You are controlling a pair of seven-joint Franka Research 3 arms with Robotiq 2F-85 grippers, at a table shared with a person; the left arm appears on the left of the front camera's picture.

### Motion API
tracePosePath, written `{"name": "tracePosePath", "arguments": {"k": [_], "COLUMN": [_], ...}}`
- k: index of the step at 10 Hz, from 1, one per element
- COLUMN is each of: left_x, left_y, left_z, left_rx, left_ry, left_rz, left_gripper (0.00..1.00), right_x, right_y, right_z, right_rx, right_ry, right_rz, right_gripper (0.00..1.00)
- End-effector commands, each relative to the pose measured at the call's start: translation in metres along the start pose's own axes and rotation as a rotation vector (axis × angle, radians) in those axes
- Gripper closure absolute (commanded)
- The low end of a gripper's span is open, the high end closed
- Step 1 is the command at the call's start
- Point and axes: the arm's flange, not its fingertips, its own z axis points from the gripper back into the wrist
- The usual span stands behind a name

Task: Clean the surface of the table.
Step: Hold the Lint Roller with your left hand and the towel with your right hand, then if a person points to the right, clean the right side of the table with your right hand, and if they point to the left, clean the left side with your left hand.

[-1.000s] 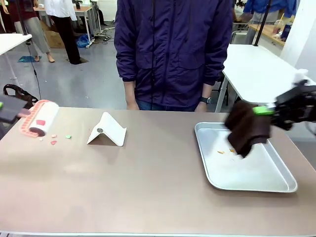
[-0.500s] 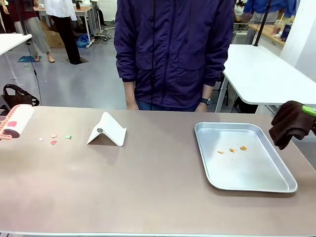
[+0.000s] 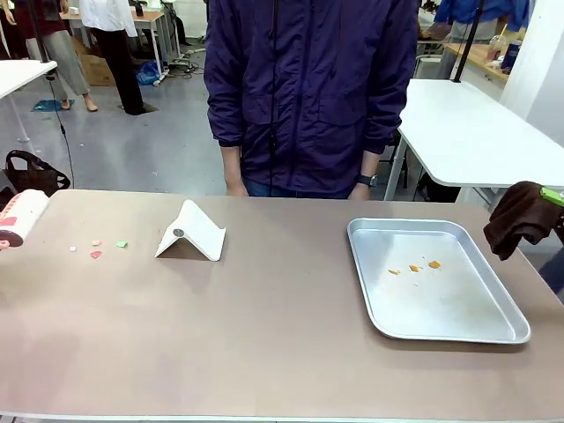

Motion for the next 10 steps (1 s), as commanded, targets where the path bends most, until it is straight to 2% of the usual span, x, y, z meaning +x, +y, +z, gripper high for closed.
{"name": "tracePosePath", "arguments": {"k": [1, 10], "left_x": [-0.0031, -0.0031], "left_y": [-0.007, -0.007], "left_z": [-0.0055, -0.0055], "left_rx": [0.012, 0.012], "left_ry": [0.01, 0.01], "left_rz": [-0.024, -0.024], "left_gripper": [1.0, 1.0], "right_x": [-0.0071, -0.0071], "right_y": [0.0066, 0.0066], "right_z": [0.0003, 0.0003], "right_rx": [0.0, 0.0], "right_ry": [0.013, 0.013], "right_rz": [0.015, 0.015], "right_gripper": [1.0, 1.0]}}
